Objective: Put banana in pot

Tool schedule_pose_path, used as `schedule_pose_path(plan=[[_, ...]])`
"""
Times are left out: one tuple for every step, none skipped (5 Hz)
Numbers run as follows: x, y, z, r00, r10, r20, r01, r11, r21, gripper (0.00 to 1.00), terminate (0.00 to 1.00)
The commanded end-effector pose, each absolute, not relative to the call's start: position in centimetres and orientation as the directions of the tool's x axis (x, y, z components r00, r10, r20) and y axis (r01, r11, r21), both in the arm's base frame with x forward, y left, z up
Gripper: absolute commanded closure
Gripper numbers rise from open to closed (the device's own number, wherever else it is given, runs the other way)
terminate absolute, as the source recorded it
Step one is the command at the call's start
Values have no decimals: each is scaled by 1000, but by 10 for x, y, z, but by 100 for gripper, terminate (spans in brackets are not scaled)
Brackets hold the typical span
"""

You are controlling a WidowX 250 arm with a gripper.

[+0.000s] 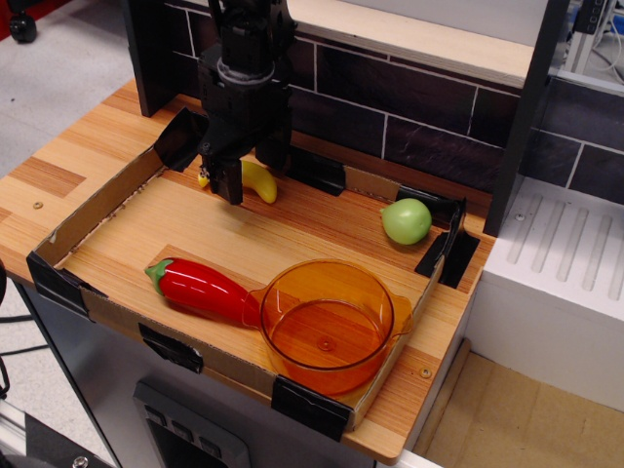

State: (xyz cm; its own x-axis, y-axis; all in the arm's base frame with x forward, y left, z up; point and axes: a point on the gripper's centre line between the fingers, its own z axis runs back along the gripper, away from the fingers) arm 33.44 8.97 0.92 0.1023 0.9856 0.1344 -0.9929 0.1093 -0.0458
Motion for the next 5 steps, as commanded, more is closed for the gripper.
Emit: schedule_pose_path(plan=[[321, 95, 24, 123, 978, 169, -988, 137, -76, 100, 0], [309, 95, 27, 157, 973, 168, -983, 170, -64, 100, 0], [304, 89, 48, 179, 973, 147, -977, 194, -89, 100, 0], [296, 75, 77, 190, 973, 128, -969, 207, -136, 100, 0], [279, 50, 93, 238, 969, 72, -963, 245, -114, 100, 0]])
